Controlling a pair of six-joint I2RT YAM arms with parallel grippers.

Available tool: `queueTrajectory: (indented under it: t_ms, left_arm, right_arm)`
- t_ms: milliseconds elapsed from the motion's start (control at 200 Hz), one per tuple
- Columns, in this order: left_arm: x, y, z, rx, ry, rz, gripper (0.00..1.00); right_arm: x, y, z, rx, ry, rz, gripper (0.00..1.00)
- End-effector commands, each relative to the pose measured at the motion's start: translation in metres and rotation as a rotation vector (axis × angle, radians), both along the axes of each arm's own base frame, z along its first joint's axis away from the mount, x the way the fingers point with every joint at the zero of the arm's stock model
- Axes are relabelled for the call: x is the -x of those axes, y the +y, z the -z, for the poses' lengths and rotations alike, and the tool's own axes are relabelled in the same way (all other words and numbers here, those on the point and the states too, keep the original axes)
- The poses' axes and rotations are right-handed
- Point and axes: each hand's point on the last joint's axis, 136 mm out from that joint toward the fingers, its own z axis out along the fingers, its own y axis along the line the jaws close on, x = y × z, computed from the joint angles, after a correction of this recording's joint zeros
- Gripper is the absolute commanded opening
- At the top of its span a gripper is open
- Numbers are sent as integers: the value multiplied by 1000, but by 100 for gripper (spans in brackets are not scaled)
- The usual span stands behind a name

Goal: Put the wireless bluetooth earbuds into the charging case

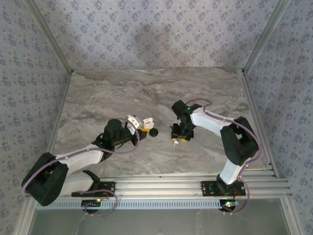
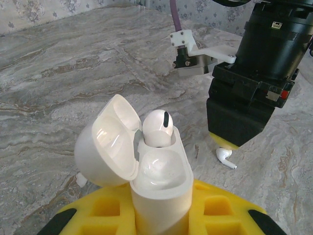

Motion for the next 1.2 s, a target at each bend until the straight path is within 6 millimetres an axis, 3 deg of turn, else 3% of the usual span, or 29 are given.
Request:
queueTrajectory:
  t_ms: [0,745,1194]
  left_arm:
    - [-3,-4,-14,21,-37,22,16]
    - [-1,-1,-12,13,-35,12,16]
    - [-1,0,-10,3,-39,15,16]
  right_arm:
    - [1,-1,2,9,32,21,43]
    - [-1,12,23,-5,60,10,36]
    - [-1,7,22,21,24,5,29]
